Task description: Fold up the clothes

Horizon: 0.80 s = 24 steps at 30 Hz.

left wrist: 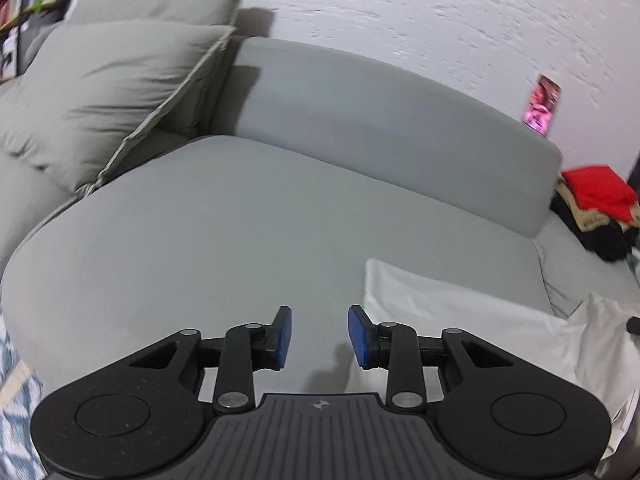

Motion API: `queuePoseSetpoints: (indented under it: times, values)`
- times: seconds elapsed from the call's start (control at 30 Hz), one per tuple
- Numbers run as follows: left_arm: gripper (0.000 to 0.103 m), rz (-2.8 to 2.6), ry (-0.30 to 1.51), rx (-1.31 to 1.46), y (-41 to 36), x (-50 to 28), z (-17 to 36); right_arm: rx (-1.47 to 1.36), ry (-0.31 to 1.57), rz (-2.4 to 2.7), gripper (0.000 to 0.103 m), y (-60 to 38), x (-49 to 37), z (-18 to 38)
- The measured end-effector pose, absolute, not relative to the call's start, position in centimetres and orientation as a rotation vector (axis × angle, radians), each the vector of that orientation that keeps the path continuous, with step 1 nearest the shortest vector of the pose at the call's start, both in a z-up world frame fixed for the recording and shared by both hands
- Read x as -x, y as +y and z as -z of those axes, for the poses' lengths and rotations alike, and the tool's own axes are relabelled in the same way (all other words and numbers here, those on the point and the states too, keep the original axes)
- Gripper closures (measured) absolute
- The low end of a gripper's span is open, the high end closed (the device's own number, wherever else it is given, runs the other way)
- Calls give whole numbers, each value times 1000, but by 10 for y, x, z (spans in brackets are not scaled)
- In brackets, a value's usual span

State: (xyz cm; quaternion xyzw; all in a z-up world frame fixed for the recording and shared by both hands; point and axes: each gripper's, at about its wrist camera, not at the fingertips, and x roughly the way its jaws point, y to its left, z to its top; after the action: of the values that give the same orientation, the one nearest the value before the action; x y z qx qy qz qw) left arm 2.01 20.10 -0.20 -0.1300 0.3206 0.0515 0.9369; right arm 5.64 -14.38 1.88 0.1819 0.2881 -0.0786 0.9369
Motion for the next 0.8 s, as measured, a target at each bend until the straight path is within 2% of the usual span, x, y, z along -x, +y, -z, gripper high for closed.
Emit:
queuePoseSetpoints:
  times: [0.23, 0.47, 0.57, 0.8]
  values:
    - [72, -154, 627, 375, 227, -9, -1, -94, 525, -110, 100, -16, -54, -16]
    - [73, -176, 661, 393, 233, -14, 3, 114, 745, -307, 100, 66, -56, 66]
    - [73, -173, 663, 379, 232, -13, 4, 42, 782, -305, 100, 60, -61, 68]
    - [73, -172, 662, 384, 233, -16, 4, -265, 802, -290, 100, 24, -56, 30]
